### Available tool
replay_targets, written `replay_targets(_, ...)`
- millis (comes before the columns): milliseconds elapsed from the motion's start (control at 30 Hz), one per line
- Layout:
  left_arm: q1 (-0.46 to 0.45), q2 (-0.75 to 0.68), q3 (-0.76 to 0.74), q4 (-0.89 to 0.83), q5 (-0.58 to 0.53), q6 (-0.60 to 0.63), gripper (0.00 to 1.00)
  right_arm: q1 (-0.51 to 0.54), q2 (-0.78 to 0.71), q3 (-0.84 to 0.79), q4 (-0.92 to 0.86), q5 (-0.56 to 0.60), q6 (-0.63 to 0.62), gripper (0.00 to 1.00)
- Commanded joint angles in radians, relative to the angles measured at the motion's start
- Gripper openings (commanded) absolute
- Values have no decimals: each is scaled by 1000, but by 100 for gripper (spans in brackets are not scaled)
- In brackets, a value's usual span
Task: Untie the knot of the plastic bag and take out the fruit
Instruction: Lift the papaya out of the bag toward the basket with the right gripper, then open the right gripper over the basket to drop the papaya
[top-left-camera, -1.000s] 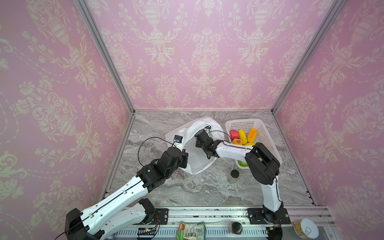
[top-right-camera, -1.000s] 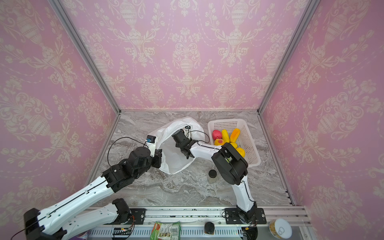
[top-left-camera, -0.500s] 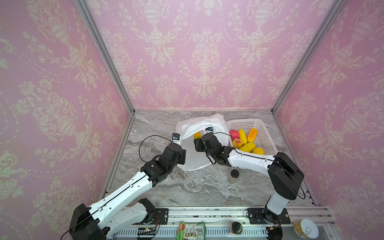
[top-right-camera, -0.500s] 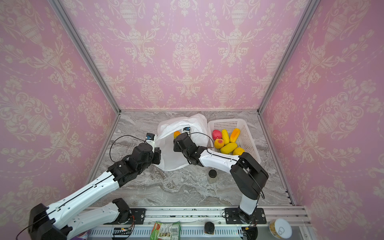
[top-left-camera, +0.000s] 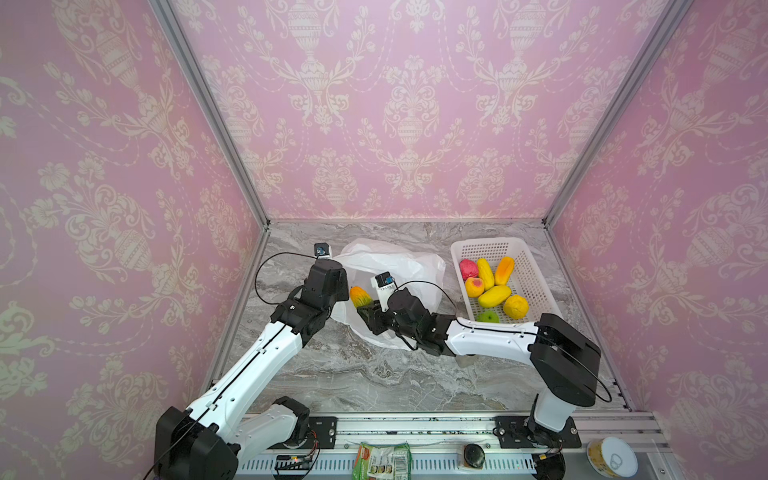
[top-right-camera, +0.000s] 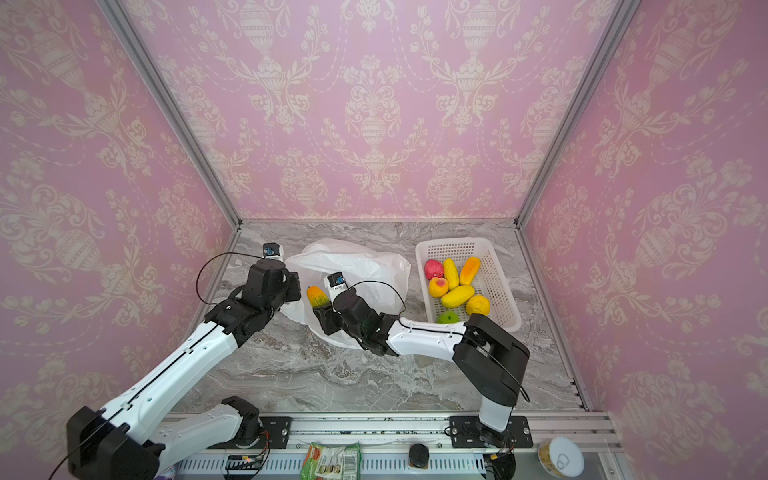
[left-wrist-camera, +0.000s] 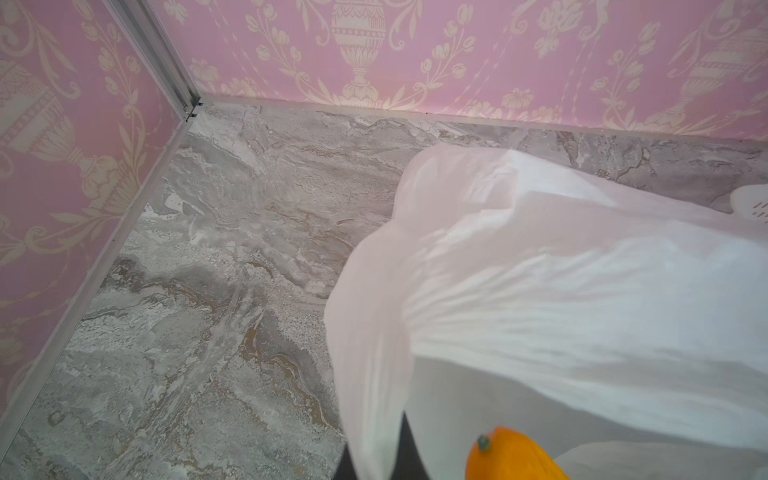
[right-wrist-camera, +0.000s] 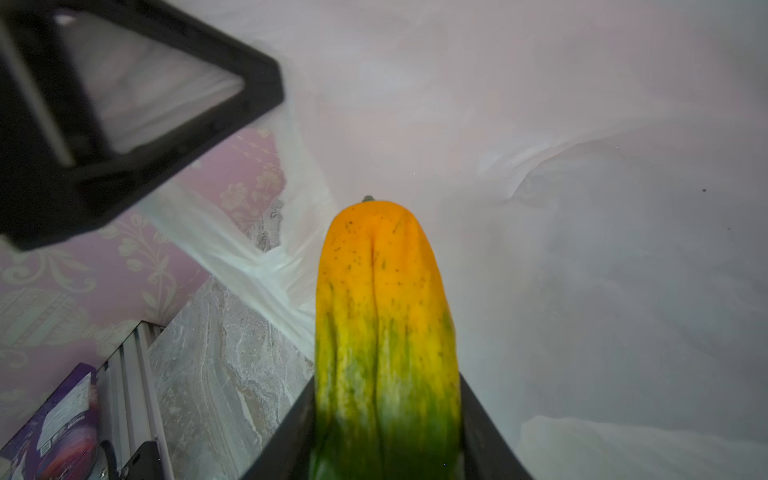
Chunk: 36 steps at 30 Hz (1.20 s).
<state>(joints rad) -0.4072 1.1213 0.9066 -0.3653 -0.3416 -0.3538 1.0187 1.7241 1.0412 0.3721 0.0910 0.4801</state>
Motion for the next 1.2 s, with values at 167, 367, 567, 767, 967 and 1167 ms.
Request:
replay_targets(167, 28, 64, -9, 29, 62, 15, 0, 1, -351, -168, 95, 20, -206, 39)
replay_targets(367, 41, 81, -37, 62, 86, 13, 0, -105, -610, -279, -22, 247, -211, 36)
replay_targets(567, 43, 78, -50, 74, 101, 14, 0, -397, -728, -389, -199, 363, 12, 36)
replay_targets(767, 43, 65, -58, 74, 125, 11, 0, -632, -573, -446, -207, 229, 162, 42)
replay_targets(967, 44, 28, -67, 67, 147, 8, 0, -652, -396, -400, -221, 262, 173, 56)
replay_targets(1167, 43, -10, -78, 49, 122, 14, 0, -653, -423, -406, -221, 279, 145, 74)
